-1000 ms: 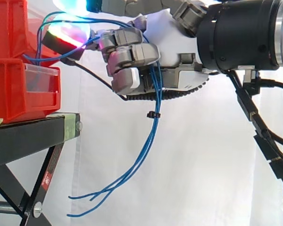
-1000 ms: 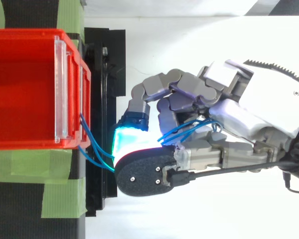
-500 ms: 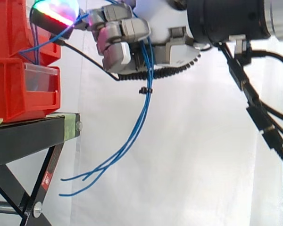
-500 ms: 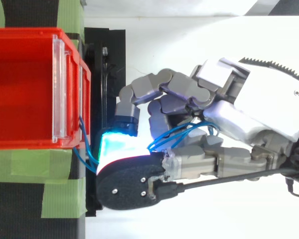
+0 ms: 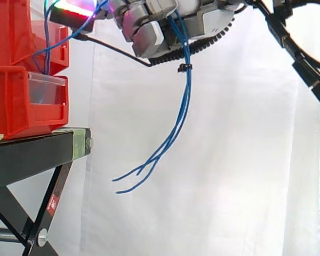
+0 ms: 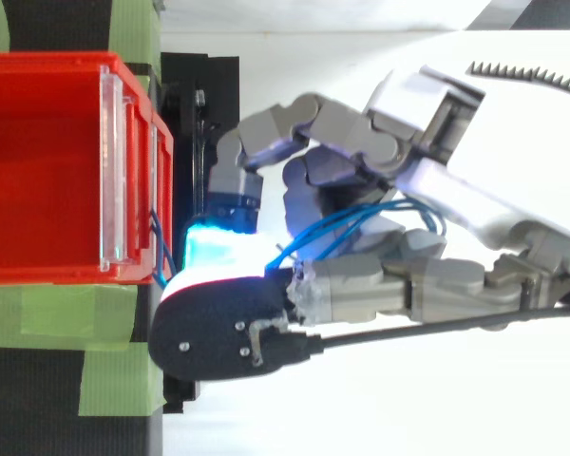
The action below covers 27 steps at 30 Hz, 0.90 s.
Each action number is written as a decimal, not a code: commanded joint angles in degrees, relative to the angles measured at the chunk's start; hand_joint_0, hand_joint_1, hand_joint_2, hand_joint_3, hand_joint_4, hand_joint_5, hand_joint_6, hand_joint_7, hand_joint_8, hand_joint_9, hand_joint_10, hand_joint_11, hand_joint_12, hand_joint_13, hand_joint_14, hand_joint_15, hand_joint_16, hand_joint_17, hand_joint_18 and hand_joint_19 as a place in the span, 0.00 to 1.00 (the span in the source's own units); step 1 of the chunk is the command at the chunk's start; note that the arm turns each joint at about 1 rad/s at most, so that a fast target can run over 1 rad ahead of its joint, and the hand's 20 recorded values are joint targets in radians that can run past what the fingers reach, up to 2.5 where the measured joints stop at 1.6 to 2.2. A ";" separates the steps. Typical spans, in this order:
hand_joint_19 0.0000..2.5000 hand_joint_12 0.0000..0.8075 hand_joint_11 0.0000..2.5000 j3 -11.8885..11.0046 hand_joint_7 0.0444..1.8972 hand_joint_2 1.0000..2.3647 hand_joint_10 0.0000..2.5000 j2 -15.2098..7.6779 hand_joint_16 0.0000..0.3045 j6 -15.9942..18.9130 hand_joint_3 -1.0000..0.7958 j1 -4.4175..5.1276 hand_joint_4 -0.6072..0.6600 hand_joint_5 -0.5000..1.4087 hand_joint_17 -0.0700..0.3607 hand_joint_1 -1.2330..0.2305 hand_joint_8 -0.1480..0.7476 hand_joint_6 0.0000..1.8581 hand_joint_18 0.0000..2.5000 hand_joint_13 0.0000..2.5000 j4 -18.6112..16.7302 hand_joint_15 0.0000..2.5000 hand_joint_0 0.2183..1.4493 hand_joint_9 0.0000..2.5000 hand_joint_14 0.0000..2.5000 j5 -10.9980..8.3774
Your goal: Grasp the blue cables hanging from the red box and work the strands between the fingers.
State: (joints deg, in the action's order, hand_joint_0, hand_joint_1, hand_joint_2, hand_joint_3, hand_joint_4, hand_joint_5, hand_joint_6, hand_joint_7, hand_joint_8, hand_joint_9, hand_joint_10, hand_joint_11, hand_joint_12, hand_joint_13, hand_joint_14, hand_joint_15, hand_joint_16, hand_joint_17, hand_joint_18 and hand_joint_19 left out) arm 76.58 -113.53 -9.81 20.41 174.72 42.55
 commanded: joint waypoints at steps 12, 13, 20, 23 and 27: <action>0.51 0.52 0.99 -1.26 0.56 0.01 1.00 4.11 0.15 -2.06 0.45 -0.37 0.61 0.33 0.40 0.39 0.59 0.65 0.55 0.40 9.85 0.53 0.53 0.27 1.00 -1.59; 0.51 0.52 0.99 -1.26 0.56 0.01 1.00 4.11 0.15 -1.71 0.45 -0.37 0.61 0.33 0.40 0.39 0.59 0.65 0.55 0.40 9.85 0.53 0.53 0.27 1.00 -1.77; 0.51 0.52 0.99 0.85 0.56 0.01 1.00 4.02 0.15 -0.12 0.44 0.07 0.61 0.33 0.40 0.39 0.59 0.65 0.55 0.40 7.30 0.53 0.53 0.27 1.00 -4.14; 0.51 0.52 0.99 3.58 0.56 0.01 1.00 4.02 0.15 3.04 0.45 0.60 0.61 0.33 0.40 0.39 0.59 0.65 0.55 0.40 2.29 0.53 0.53 0.27 1.00 -5.72; 0.51 0.52 0.99 7.18 0.56 0.01 1.00 4.02 0.15 8.23 0.45 1.12 0.61 0.33 0.40 0.39 0.59 0.65 0.55 0.40 -7.91 0.53 0.53 0.27 1.00 -6.51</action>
State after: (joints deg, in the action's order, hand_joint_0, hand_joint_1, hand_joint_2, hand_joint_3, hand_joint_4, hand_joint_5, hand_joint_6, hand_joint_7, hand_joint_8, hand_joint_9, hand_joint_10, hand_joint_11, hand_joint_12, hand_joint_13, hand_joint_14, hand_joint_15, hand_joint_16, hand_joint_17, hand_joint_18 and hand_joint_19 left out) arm 81.23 -109.53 -5.42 21.11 176.80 36.77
